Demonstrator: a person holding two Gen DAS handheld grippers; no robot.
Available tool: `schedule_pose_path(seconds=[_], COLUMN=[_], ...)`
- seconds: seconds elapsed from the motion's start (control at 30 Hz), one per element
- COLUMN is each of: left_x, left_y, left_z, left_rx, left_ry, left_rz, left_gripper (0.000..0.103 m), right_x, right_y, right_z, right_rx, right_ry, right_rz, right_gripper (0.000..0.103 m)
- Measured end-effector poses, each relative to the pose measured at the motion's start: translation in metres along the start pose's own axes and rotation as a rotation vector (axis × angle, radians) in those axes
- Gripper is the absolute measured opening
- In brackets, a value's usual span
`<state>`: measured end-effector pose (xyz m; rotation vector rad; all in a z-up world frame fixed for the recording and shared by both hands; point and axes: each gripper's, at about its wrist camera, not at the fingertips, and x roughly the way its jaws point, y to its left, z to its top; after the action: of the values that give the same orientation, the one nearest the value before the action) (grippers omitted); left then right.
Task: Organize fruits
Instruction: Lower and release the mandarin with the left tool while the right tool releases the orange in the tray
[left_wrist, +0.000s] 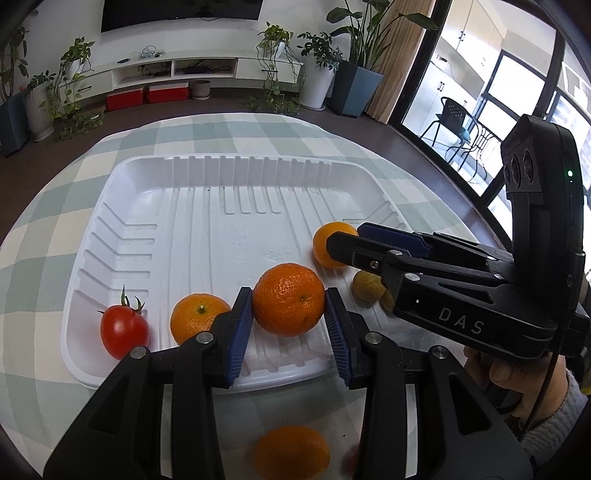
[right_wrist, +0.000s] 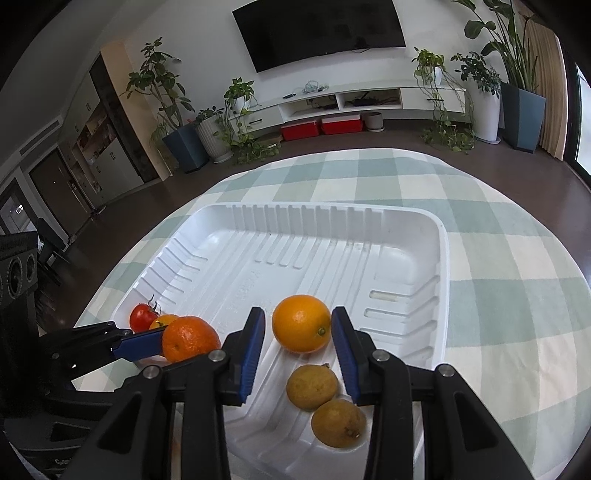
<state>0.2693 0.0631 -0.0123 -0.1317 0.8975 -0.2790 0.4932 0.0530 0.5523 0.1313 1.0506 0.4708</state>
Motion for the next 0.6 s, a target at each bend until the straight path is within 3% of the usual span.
schedule_pose_path(seconds=[0.6], left_x=[-0.017], left_y=[0.002], left_z=[0.004], left_rx=[-0.001], left_ry=[-0.047], left_rz=[0.024], left_gripper=[0.037], right_x=[-0.016], right_y=[0.010], right_z=[-0.001], right_rx=[-0.021], right_ry=[-0.038], right_rz=[0.001], right_gripper=[0.041])
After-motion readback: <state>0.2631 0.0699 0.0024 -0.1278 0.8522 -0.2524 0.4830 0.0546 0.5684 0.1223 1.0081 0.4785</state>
